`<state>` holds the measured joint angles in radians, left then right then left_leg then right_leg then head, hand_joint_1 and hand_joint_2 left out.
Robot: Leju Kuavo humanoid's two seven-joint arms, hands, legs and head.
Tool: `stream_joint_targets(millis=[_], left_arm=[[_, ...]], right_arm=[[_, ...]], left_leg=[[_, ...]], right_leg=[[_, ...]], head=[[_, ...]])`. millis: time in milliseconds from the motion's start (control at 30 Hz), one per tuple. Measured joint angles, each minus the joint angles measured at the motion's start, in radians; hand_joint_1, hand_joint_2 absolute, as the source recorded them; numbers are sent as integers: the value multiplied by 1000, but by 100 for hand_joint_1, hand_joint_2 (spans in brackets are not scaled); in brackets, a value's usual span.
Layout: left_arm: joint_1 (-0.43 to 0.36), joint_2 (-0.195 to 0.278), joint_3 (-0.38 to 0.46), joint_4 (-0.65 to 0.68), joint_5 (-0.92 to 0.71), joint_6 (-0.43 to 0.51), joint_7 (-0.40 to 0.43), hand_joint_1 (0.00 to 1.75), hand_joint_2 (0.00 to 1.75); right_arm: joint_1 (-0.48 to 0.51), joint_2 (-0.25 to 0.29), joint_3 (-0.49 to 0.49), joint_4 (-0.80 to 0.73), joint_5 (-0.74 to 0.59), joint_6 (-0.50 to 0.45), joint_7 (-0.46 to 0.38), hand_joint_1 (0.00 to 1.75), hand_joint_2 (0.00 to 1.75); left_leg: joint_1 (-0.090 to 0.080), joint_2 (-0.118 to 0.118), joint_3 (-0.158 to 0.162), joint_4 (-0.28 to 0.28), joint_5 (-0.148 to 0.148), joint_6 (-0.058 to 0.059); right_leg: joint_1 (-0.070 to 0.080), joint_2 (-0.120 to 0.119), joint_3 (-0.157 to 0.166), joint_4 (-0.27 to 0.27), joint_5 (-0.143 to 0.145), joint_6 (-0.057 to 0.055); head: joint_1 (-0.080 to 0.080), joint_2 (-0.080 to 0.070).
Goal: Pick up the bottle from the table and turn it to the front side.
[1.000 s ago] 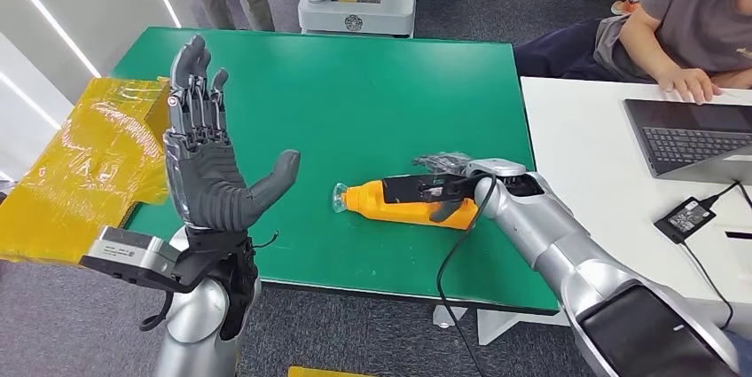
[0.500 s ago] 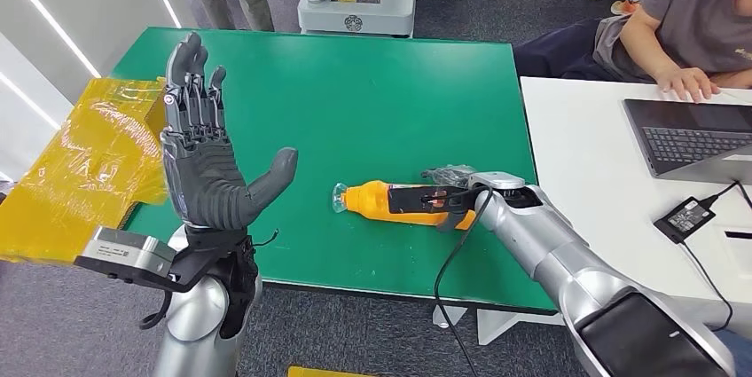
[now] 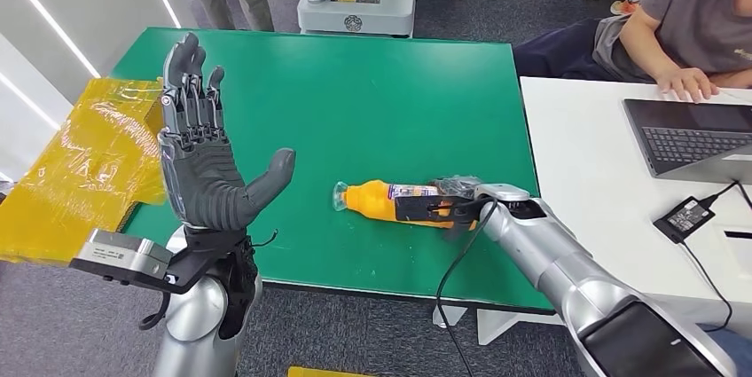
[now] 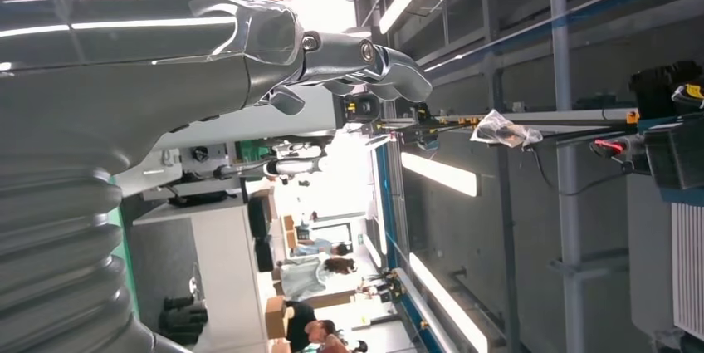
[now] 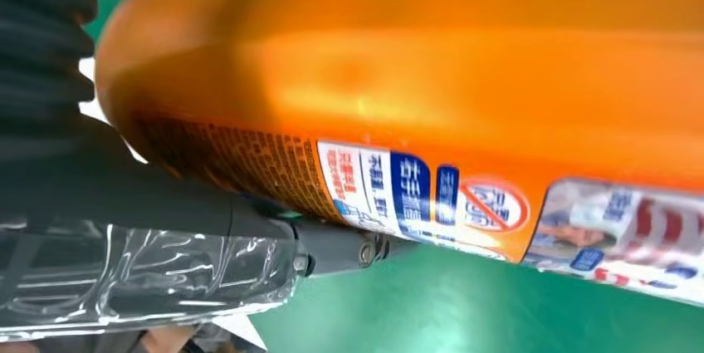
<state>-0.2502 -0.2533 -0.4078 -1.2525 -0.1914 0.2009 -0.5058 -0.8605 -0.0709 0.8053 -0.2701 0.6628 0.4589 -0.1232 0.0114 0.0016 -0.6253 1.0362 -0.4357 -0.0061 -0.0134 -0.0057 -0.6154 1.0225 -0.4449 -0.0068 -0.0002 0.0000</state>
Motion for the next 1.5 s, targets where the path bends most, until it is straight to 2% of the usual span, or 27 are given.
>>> stream_joint_targets(millis=[67, 100, 167, 533, 733, 933, 1167, 1367, 1500], left_arm=[[1, 2, 0, -1, 0, 0, 0, 0, 175], [2, 3, 0, -2, 0, 0, 0, 0, 175], [5, 5, 0, -3, 0, 0, 0, 0, 175], [29, 8, 0, -19, 2, 6, 0, 0, 175], [41, 12, 0, -31, 2, 6, 0, 0, 175], [67, 20, 1, -53, -2, 10, -4, 0, 175], [95, 23, 2, -78, -9, 18, -12, 0, 175], [95, 22, 5, -83, -5, 20, -19, 0, 175], [91, 18, 15, -83, 9, 19, -20, 0, 175]], right_arm=[[2, -1, 0, 0, -6, 10, -14, 153, 175], [3, -1, 0, 0, -8, 17, -22, 169, 175], [2, -1, 0, -1, -12, 33, -39, 175, 175], [-4, 4, 0, -4, -17, 59, -80, 175, 175], [-3, 6, 0, -14, -19, 10, -123, 175, 175], [4, 16, -11, -43, -52, -158, -209, 175, 175], [42, 53, -73, -117, -114, -345, -288, 175, 175], [118, 93, -142, -214, -126, -567, -326, 175, 175], [225, 121, -206, -342, -125, -784, -351, 175, 175]], left_leg=[[0, 0, 0, 0, 0, 0], [0, 0, 0, 0, 0, 0], [0, 0, 0, 0, 0, 0], [0, 0, 0, 0, 0, 0], [0, 0, 0, 0, 0, 0], [0, 0, 0, 0, 0, 0], [0, 0, -1, 0, 0, 0], [0, -1, -1, 0, 0, 0], [0, -2, -1, 0, 0, 0]], right_leg=[[0, 0, 0, 0, 0, 0], [0, 0, 0, 0, 0, 0], [0, 0, 0, 0, 0, 0], [0, 0, 1, 0, 0, 0], [0, 0, 0, 0, 0, 0], [0, 0, 0, 0, 0, 0], [0, -1, 0, 0, 0, 0], [0, -1, 0, 0, 0, 0], [0, -2, 0, 0, -1, 0]], head=[[0, 0], [0, 0], [0, 0], [0, 0], [0, 0], [0, 0], [0, 0], [0, 0], [0, 0]])
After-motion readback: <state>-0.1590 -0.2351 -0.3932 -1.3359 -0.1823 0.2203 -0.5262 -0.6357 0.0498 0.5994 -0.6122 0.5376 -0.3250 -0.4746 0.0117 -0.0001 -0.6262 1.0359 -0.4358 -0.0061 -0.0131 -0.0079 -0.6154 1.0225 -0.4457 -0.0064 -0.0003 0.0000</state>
